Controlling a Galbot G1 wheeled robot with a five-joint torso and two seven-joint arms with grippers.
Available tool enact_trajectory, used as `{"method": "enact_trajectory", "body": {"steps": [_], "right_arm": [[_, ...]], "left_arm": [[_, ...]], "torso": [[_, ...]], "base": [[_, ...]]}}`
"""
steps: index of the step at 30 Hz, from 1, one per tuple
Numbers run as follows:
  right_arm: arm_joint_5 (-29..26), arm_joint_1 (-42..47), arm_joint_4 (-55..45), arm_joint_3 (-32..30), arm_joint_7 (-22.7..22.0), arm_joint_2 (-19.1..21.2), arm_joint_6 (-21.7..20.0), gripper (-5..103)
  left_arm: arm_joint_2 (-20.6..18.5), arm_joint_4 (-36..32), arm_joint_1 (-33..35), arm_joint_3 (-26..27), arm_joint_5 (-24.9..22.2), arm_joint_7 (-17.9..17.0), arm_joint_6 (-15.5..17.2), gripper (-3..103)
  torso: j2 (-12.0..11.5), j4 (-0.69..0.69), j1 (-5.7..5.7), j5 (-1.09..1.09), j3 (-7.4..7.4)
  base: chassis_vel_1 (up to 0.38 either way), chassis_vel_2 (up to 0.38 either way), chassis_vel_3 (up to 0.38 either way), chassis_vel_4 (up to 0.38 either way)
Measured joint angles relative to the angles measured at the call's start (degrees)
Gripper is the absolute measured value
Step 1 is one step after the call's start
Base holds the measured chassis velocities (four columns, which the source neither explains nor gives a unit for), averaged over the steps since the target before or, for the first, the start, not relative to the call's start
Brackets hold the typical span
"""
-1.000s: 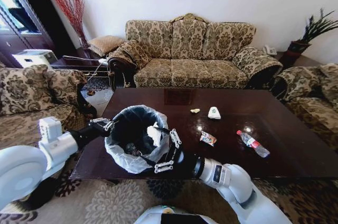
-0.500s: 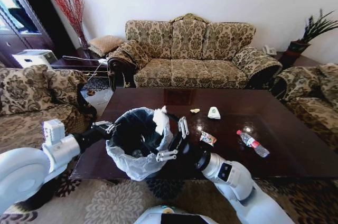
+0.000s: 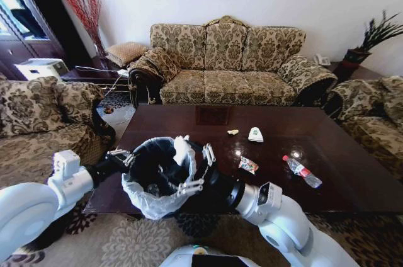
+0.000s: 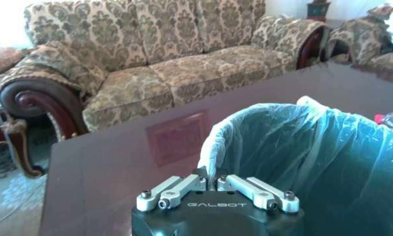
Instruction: Move to the front of the table and place the trash on the table into the trash bin.
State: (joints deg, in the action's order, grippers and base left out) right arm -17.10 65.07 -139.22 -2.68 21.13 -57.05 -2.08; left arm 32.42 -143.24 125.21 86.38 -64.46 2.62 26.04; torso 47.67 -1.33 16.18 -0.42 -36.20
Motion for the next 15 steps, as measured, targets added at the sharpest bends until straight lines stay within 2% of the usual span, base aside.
{"method": "enact_trajectory", "body": {"steps": [1, 2, 4, 5, 6, 7, 9, 10, 15], "right_arm": [[-0.1, 0.4, 0.0, -0.2, 1.5, 0.2, 0.3, 100], [-3.5, 1.1, -0.7, 0.3, 1.4, 0.5, -0.2, 102], [-4.4, 1.7, -1.8, 0.8, -2.2, 0.6, -2.4, 98], [-4.4, 1.7, -1.8, 0.8, -2.2, 0.6, -2.4, 98], [-3.6, 1.8, -1.8, 0.7, -2.9, 0.5, -2.3, 94], [-2.3, 2.2, -1.7, 0.2, -1.4, 0.8, -1.4, 87], [-2.1, 2.4, -1.7, 0.0, 0.0, 1.0, -1.1, 87], [-1.6, 2.8, -1.7, -0.1, 1.8, 1.5, -0.2, 83], [-2.0, 3.4, -1.9, 1.2, 0.6, 0.9, -0.7, 67]], "left_arm": [[0.3, 0.0, 0.1, 0.0, 0.2, 0.1, 0.0, 1], [0.5, 0.0, 0.1, 0.0, 0.4, 0.1, -0.1, 1], [0.7, 0.0, -0.1, 0.0, 0.4, 0.2, -0.1, 1], [0.7, 0.0, -0.1, 0.0, 0.4, 0.2, -0.1, 1], [0.8, 0.0, 0.0, 0.0, 0.4, 0.2, -0.1, 1], [1.3, 0.0, 0.1, 0.0, 0.4, 0.2, -0.1, 1], [1.5, 0.0, 0.1, -0.1, 0.4, 0.2, -0.1, 1], [2.1, 0.0, 0.1, -0.3, 0.5, 0.2, -0.1, 1], [3.6, 0.0, 0.8, 0.0, 1.0, 0.4, -0.1, 1]], "torso": [[0.0, 0.00, 0.00, -0.01, 0.00], [0.0, 0.01, 0.00, -0.04, 0.00], [0.0, 0.05, 0.00, -0.04, 0.00], [0.0, 0.05, 0.00, -0.04, 0.00], [0.0, 0.05, 0.00, -0.04, 0.01], [0.0, 0.03, 0.00, -0.02, 0.00], [0.0, 0.03, 0.00, -0.01, 0.00], [0.0, 0.02, 0.00, -0.03, 0.00], [0.0, 0.02, 0.00, -0.02, 0.00]], "base": [[0.000, 0.000, 0.000, 0.000], [0.000, 0.000, 0.000, 0.000], [0.000, 0.000, 0.000, 0.000], [0.000, 0.000, 0.000, 0.000], [0.000, 0.000, 0.000, 0.000], [0.000, 0.000, 0.000, 0.000], [0.000, 0.000, 0.000, 0.000], [0.000, 0.000, 0.000, 0.000], [0.000, 0.000, 0.000, 0.000]]}}
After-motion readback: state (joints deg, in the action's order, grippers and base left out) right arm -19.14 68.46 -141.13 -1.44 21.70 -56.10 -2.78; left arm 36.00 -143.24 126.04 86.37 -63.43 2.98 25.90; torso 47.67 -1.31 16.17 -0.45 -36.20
